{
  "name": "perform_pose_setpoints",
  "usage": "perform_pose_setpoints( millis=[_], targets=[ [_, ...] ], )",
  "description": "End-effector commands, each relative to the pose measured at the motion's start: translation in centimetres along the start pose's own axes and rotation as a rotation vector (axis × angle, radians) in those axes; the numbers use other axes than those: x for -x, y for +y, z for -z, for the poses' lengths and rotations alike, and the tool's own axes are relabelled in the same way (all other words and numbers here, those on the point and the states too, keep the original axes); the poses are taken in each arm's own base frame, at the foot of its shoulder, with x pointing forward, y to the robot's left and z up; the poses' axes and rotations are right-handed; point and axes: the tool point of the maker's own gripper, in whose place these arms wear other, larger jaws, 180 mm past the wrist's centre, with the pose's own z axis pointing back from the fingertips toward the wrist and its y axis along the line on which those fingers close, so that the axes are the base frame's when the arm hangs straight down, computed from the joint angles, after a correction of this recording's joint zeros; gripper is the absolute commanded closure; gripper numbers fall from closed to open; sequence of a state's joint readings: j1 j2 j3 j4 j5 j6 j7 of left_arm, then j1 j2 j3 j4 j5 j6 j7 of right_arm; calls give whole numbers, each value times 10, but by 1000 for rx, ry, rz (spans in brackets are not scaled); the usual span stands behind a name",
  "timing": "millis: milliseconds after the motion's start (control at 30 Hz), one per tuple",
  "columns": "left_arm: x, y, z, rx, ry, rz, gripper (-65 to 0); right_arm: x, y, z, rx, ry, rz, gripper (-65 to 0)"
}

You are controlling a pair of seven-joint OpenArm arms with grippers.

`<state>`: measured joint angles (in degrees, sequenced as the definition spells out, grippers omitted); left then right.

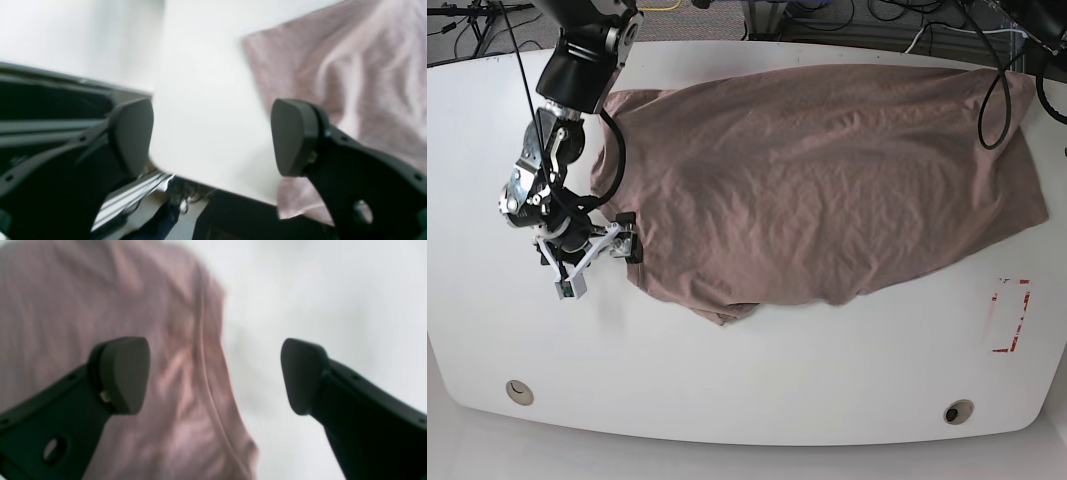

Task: Fold the T-shirt properly
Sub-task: 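Release the shirt with the right gripper and move it along the shirt edge, then grasp the shirt edge with the right gripper while the left gripper holds the opposite end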

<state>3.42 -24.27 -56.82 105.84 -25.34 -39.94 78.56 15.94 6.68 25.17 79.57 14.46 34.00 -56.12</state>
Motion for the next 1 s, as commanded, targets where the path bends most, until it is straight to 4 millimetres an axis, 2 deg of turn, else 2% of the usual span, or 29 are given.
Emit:
perform_pose_setpoints(
  millis=[0,233,433,767,967],
  targets=[
    [-11,9,-5,-36,-21,21,-519,-32,-6,5,-16,-66,2,-591],
    [-11,10,-6,-39,-20,19,-518,-39,1,37,-81,-47,4,-591],
    [-9,10,-6,-40,-18,17,-518,-28,9,60,-123,-29,45,-591],
    [-10,11,-6,-42,-20,16,-518,-16,27,73,-163,5,30,-591],
    [-5,9,1,-21,-3,1,-518,-12,50,81,-202,15,27,-587]
  ],
)
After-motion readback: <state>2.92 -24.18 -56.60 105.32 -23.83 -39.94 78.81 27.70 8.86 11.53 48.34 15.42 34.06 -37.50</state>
